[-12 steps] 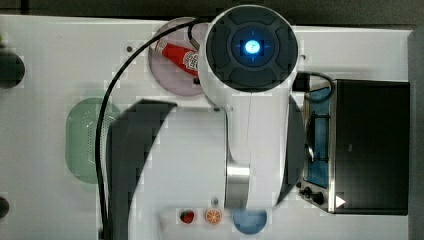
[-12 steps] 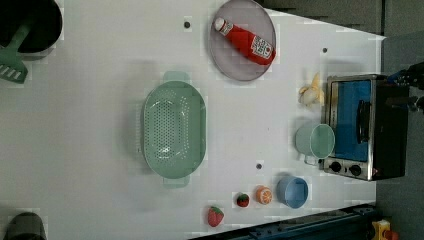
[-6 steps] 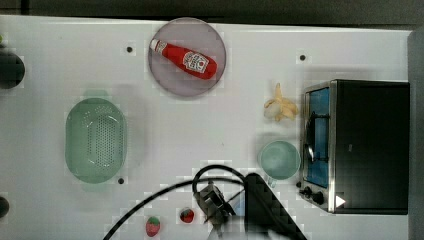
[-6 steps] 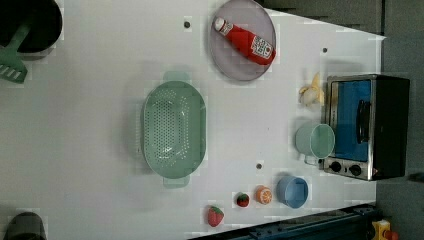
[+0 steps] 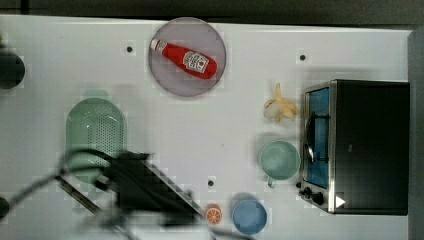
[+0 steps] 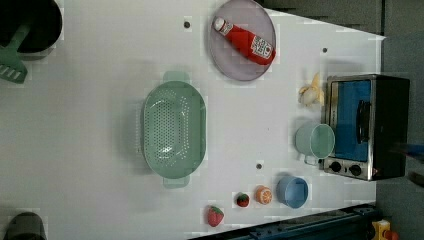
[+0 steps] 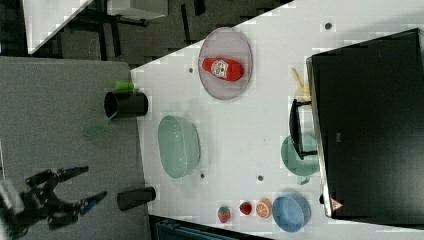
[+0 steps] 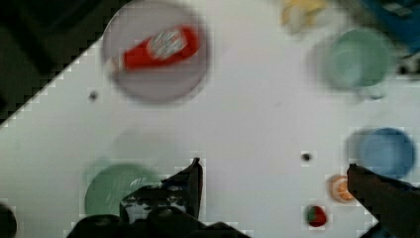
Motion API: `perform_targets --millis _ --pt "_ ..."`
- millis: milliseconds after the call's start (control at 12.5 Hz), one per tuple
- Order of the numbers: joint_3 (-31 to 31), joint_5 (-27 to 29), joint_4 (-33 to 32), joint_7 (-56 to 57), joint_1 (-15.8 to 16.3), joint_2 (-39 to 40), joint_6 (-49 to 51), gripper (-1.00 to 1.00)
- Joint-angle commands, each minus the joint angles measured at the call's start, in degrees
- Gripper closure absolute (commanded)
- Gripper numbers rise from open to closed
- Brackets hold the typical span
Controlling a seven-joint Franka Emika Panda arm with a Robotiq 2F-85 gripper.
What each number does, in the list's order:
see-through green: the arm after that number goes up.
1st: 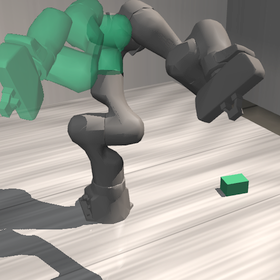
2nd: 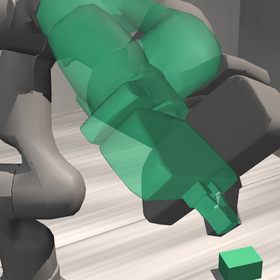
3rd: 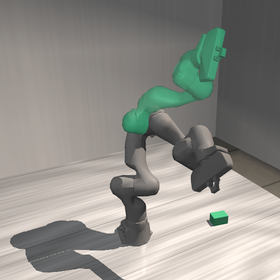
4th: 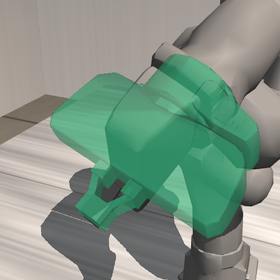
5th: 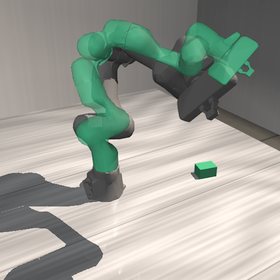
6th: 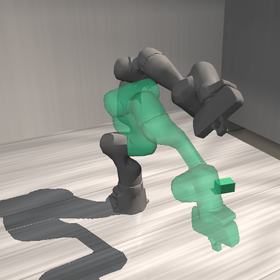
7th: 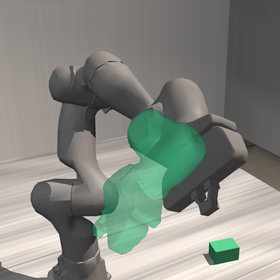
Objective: Drag strainer left to right.
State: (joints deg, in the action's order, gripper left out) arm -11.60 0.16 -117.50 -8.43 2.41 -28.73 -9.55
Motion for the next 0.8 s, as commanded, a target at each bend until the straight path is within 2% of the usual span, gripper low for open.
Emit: perform_targets --millis 80,400,800 --pt "-8.7 -1.5 -3.0 -7.7 0.3 8.4 -3.6 -1.0" --pt "-16.6 -1.5 -3.0 -26.2 0.3 20.4 -14.8 -1.0" --pt "-18.9 -1.7 -3.1 -48.5 0.4 35.9 -27.0 -1.0"
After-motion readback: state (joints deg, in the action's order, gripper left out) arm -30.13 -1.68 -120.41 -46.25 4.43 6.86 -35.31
